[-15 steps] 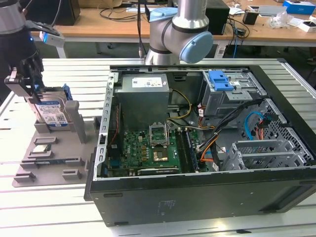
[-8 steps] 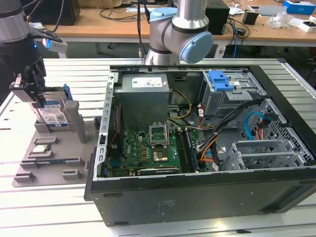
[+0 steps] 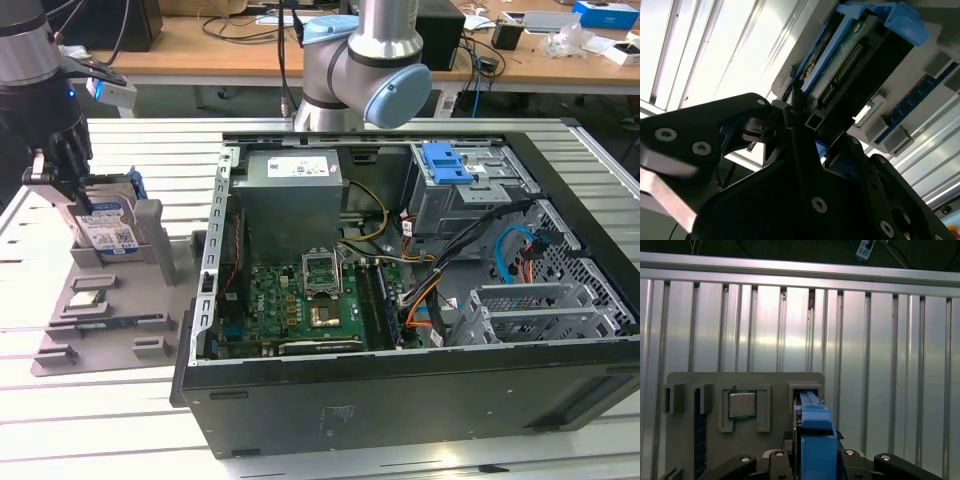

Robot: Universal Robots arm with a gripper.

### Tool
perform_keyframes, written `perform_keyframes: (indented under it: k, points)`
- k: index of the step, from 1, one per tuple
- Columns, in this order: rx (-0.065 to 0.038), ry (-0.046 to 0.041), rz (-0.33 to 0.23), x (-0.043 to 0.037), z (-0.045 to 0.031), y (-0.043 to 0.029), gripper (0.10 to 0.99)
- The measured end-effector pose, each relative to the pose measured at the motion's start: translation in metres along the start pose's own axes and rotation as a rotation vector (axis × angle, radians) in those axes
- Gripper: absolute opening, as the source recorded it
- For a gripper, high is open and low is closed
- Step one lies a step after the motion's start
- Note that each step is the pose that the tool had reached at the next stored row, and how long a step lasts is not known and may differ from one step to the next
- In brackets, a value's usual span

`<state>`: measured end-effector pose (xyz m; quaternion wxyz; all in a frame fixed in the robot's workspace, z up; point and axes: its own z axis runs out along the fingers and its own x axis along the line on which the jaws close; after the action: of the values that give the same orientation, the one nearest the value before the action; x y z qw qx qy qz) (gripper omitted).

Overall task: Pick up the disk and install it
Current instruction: 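Pick up the disk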

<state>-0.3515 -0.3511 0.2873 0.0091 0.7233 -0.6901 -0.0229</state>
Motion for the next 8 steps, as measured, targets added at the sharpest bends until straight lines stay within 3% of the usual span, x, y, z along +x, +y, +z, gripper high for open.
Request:
perform_keyframes:
  k: [8]
  points:
    - [0.0, 0.0001, 0.0, 0.0, 0.0, 0.0, 0.369]
